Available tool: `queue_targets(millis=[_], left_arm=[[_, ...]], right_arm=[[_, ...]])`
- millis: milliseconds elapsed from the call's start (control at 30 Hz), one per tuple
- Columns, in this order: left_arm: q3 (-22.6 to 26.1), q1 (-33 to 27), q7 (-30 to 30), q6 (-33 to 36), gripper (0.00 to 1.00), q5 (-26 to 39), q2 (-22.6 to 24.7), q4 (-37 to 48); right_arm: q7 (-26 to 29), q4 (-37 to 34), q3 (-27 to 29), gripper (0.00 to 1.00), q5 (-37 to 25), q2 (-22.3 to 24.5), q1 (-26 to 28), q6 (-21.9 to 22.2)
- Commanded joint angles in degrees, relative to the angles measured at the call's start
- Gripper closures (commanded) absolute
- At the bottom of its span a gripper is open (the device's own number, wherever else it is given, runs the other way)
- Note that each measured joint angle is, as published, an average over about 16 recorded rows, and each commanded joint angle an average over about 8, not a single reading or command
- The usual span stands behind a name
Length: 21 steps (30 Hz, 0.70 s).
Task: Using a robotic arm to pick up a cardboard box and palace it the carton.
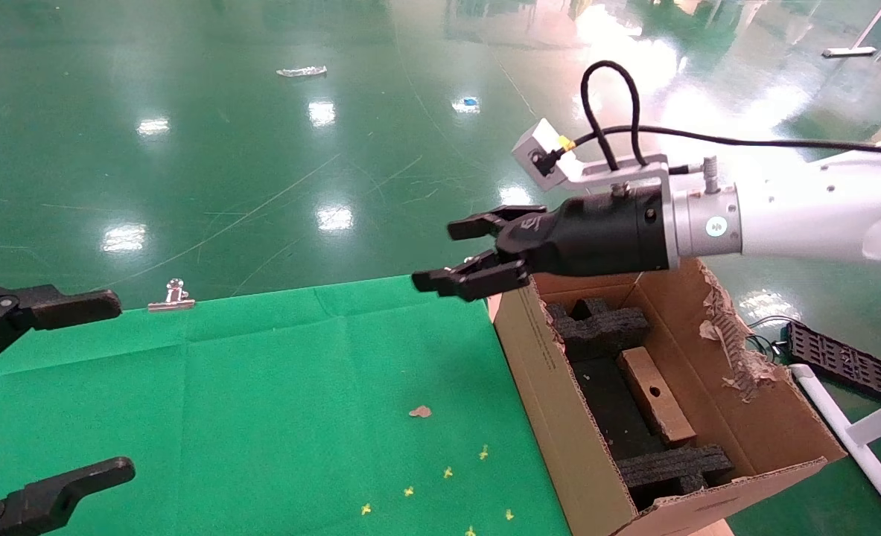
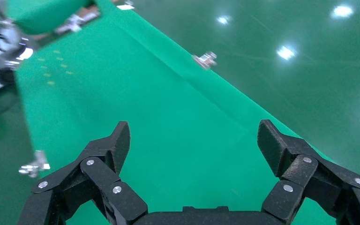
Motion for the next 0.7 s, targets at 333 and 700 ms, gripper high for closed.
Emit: queue_targets(millis=[333, 700], left_arm=[[0.0, 0.0, 0.0, 0.0, 0.0, 0.0, 0.0, 0.0], [0.1, 0.0, 0.0, 0.0, 0.0, 0.0, 0.0, 0.0]], right_arm=[[-4.6, 11.6, 13.7, 0.0, 5.1, 1.9, -12.4, -2.9], [-9.2, 23.3, 27.3, 0.0, 10.2, 3.7, -24.7, -5.7]])
